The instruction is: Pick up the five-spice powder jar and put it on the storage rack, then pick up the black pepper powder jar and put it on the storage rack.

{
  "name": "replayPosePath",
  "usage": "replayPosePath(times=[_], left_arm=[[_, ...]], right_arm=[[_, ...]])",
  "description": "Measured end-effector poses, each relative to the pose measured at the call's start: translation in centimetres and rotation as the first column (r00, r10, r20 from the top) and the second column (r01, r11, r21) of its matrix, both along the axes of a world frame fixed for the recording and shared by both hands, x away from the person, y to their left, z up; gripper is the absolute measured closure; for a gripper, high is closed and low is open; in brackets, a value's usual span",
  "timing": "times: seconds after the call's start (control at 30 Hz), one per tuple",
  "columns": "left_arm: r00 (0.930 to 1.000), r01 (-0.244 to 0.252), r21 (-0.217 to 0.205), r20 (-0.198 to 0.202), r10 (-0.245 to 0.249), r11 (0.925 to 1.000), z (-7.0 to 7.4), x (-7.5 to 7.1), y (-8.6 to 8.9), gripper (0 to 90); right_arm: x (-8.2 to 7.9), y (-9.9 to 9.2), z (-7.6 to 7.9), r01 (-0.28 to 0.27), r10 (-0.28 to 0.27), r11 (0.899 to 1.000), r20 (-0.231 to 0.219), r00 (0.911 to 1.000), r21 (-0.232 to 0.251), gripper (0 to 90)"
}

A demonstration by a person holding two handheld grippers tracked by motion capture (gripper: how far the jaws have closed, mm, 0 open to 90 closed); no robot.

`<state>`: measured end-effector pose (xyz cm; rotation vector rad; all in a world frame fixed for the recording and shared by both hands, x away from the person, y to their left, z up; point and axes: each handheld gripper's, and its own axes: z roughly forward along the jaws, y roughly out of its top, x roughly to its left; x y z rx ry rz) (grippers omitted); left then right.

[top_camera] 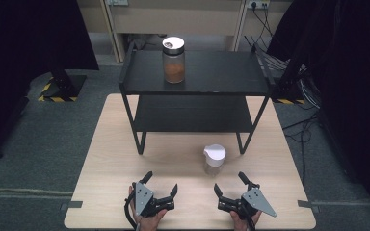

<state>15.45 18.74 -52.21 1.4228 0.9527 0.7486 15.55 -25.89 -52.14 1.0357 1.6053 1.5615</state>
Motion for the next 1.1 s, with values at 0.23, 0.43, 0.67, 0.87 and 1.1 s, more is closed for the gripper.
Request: replayPosePath(times=[0.23, 0.43, 0.67, 0.87, 1.1], left_arm=[[1.0, -0.002, 0.001, 0.002, 0.002, 1.0, -0.02, -0.05, -0.01, 0.2], [1.0, -0.002, 0.0, 0.004, 0.002, 1.0, -0.04, -0.07, -0.02, 0.2], [1.0, -0.002, 0.001, 0.004, 0.002, 1.0, -0.04, -0.06, -0.02, 0.2], [1.0, -0.003, 0.001, 0.005, 0.003, 1.0, -0.05, -0.08, -0.03, 0.1], [1.0, -0.003, 0.002, 0.005, 0.003, 1.0, -0.04, -0.08, -0.05, 0.2]], right_arm=[[-0.01, 0.01, 0.0, 0.001, -0.001, 1.0, 0.0, 1.0, 0.0, 0.4], [-0.01, 0.01, -0.01, 0.001, -0.001, 1.0, 0.001, 1.0, 0.0, 0.4], [-0.01, 0.03, -0.01, 0.002, -0.002, 1.0, 0.001, 1.0, -0.001, 0.4], [-0.01, 0.06, 0.04, 0.002, -0.002, 1.0, 0.0, 1.0, -0.005, 0.4], [0.01, 0.1, 0.04, 0.004, -0.004, 1.0, -0.001, 1.0, -0.003, 0.4]])
